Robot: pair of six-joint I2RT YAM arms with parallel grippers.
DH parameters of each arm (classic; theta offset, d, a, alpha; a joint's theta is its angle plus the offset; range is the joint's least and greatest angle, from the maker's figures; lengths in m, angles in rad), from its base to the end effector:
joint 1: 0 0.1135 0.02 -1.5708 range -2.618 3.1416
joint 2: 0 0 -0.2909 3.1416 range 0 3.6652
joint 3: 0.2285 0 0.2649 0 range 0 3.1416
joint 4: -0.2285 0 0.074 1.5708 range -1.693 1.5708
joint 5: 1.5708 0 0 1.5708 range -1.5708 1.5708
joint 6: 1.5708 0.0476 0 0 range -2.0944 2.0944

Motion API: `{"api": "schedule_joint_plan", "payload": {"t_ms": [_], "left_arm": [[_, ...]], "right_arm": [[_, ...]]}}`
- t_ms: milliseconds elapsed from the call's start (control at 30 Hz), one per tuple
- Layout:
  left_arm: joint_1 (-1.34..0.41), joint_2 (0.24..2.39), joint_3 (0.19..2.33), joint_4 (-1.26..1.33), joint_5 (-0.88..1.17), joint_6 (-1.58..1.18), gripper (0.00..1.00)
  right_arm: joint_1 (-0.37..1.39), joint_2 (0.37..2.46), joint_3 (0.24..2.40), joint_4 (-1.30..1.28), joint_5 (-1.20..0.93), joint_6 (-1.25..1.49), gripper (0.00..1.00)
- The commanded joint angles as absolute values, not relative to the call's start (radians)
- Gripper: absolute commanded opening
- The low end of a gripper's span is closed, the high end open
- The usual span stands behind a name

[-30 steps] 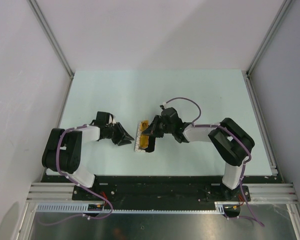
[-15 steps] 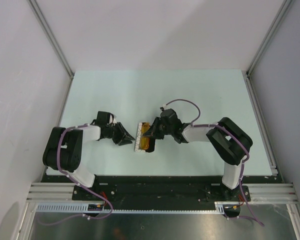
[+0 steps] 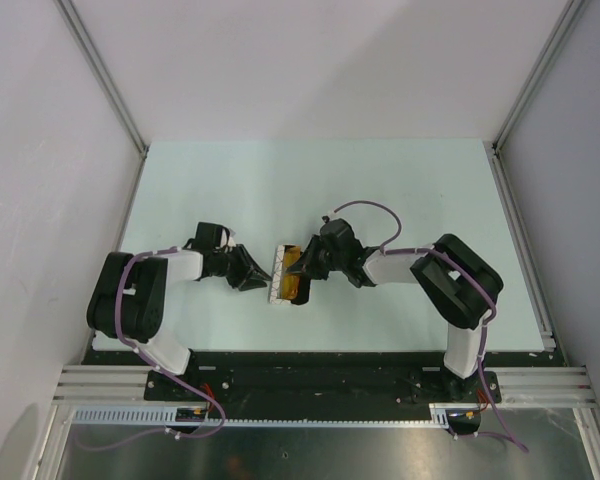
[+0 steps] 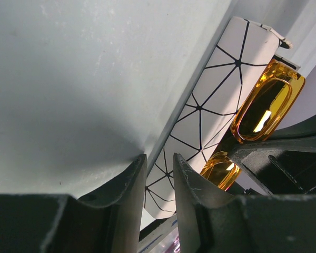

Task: Organize the sunglasses
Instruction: Place the sunglasses in the sunglasses case.

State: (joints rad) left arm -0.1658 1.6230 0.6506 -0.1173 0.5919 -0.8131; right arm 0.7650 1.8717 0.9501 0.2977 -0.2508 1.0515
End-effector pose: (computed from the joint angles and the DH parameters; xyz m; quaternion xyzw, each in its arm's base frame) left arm 0.2744 -0.0728 0.1240 -0.2296 0.9029 -0.3571 0.0680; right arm 0.2858 0.2907 0.1519 0.0696 0.8821 0.4251 0.1905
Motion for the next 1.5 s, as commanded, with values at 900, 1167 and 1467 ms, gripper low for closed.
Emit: {"api": "schedule_joint_plan", "payload": {"t_ms": [900,1167,1467], "left_arm": [[-0.190,1.661,0.635,-0.169,0.500,-0.788,0.34],[-0.190,1.664,0.635,-0.170,0.500,-0.788,0.34],[-0.189,1.667,0.635,-0.169,0.500,-0.787,0.34]], "right_arm": [[0.796,1.973,1.045,0.256,-0.181,1.045,0.00],[0.801,1.948,1.061,0.219,-0.172,1.020,0.12],[0.804,1.898,1.086,0.124,-0.121,0.997,0.29]]}}
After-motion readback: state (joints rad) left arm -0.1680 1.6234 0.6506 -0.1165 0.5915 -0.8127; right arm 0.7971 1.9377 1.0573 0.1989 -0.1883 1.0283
